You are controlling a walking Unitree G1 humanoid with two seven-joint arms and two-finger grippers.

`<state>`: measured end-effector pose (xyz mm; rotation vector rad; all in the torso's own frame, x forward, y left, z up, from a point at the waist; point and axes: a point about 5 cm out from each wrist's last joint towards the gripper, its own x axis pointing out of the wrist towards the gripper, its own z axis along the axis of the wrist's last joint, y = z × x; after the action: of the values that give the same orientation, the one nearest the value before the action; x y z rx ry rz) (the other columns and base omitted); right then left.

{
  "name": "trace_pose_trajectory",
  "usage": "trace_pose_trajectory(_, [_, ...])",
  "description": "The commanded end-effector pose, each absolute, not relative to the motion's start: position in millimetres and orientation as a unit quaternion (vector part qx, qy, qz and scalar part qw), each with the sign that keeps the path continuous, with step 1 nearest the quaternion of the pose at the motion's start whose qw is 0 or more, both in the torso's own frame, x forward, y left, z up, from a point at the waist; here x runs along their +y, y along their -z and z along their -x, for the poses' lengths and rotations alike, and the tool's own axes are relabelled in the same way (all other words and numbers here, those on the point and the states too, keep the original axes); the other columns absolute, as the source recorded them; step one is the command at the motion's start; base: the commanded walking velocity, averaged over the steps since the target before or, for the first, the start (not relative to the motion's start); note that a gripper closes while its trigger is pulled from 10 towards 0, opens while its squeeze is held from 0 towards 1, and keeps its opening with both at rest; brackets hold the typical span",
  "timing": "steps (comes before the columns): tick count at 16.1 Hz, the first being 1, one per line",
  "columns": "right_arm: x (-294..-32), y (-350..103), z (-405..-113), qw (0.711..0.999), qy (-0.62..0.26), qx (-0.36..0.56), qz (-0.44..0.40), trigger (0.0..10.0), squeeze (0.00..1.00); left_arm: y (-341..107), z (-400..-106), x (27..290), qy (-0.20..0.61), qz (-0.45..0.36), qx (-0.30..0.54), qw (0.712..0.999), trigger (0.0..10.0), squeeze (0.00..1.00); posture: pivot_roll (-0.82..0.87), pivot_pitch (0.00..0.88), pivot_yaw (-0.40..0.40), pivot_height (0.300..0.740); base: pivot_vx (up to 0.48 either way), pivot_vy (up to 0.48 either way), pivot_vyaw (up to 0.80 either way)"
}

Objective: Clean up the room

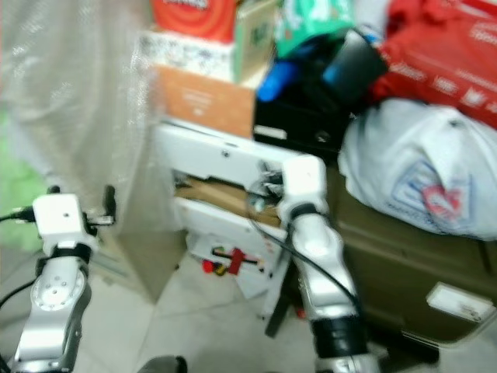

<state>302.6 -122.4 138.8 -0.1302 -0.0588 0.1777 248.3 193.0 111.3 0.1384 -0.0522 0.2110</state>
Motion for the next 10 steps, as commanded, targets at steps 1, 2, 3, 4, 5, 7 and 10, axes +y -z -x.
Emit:
trace_pose_trajectory(1, [-128.8,-134.9,-302.1,0.994,-0.081,-0.021,0.064,10.0,0.00,-114.4,-249.4,190.0,-0.100,-0.068,-0.032,0.992,10.0,0.00,-0.09,0.000,-0.054,0.740,0.000,0.000,0.80])
trace_pose_trajectory(2, [-129.2,-133.9,-301.0,0.995,-0.079,-0.019,0.058,10.0,0.00,-115.9,-250.7,191.1,-0.099,-0.069,-0.033,0.992,10.0,0.00,-0.10,0.000,-0.042,0.740,0.000,0.000,0.80])
trace_pose_trajectory(3, [-130.0,-133.4,-300.3,0.995,-0.076,-0.019,0.055,10.0,0.00,-116.8,-252.1,190.7,-0.093,-0.071,-0.034,0.993,10.0,0.00,-0.11,0.000,-0.036,0.740,0.000,0.000,0.80])
trace_pose_trajectory(4, [-131.5,-132.9,-299.9,0.996,-0.070,-0.019,0.053,10.0,0.00,-116.9,-253.4,189.4,-0.089,-0.072,-0.033,0.993,10.0,0.00,-0.12,0.000,-0.025,0.740,0.000,0.000,0.80])
trace_pose_trajectory(5, [-133.3,-132.6,-299.1,0.997,-0.062,-0.019,0.051,10.0,0.00,-117.0,-255.5,188.1,-0.083,-0.075,-0.034,0.993,10.0,0.00,-0.13,0.000,-0.012,0.740,0.000,0.000,0.00])
trace_pose_trajectory(7, [-136.1,-131.8,-298.0,0.997,-0.053,-0.019,0.048,10.0,0.00,-118.6,-259.2,185.5,-0.074,-0.077,-0.037,0.994,10.0,0.00,-0.14,0.000,0.010,0.740,0.000,0.000,0.00])
trace_pose_trajectory(10, [-137.8,-131.7,-296.8,0.998,-0.038,-0.021,0.043,10.0,0.00,-122.4,-267.2,182.6,-0.055,-0.078,-0.041,0.995,10.0,0.00,-0.15,0.000,0.029,0.740,0.000,0.000,0.27])
